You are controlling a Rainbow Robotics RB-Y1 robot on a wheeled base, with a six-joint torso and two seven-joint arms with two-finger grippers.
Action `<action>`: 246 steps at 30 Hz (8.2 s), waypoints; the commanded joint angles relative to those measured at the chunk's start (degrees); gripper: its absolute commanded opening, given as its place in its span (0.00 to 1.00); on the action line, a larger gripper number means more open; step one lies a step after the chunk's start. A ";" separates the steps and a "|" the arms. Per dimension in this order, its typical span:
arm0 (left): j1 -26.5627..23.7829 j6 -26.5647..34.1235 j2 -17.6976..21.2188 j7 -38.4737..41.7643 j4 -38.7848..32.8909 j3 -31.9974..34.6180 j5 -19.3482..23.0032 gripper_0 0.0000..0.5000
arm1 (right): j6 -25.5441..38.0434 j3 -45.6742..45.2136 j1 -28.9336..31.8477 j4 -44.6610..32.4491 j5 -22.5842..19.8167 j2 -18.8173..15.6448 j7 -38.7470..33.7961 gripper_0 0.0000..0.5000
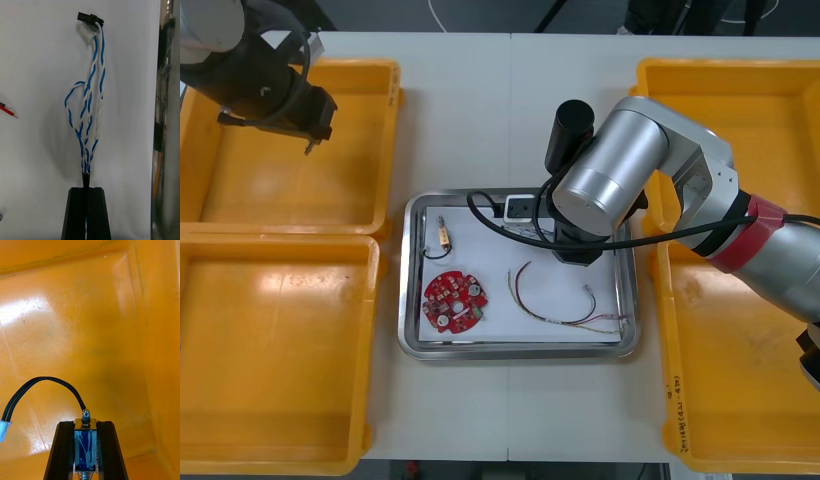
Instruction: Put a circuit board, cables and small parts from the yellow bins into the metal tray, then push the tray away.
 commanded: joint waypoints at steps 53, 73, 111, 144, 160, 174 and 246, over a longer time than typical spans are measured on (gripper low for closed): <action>5.52 22.30 -4.37 23.84 -34.21 3.19 -5.77 0.00 | 22.77 -30.66 5.46 -27.53 -8.17 -2.30 -26.94 1.00; 5.52 22.30 -4.37 26.30 -35.53 2.75 -4.36 0.00 | 22.77 -50.88 25.68 -40.19 -16.43 -14.16 -42.76 1.00; 2.71 15.14 -14.74 49.76 -37.47 -22.83 -9.46 0.00 | 22.77 -71.71 43.35 -37.64 -9.31 -8.10 -40.74 1.00; 2.80 1.69 -17.82 52.66 -21.91 -34.69 -17.81 0.01 | 22.77 -69.51 43.35 -35.18 -8.96 -8.10 -40.39 1.00; 3.41 1.60 -17.73 53.28 -21.91 -35.22 -18.78 0.83 | 22.77 -69.42 43.43 -35.18 -9.75 -8.10 -40.39 1.00; 3.41 6.96 -15.44 53.54 -27.80 -32.23 -17.46 1.00 | 22.77 -69.42 43.43 -35.18 -10.10 -8.10 -40.39 1.00; 30.04 22.30 18.66 37.72 -53.20 19.63 22.80 1.00 | 22.77 -4.38 1.51 -34.74 -16.08 -4.58 -38.90 1.00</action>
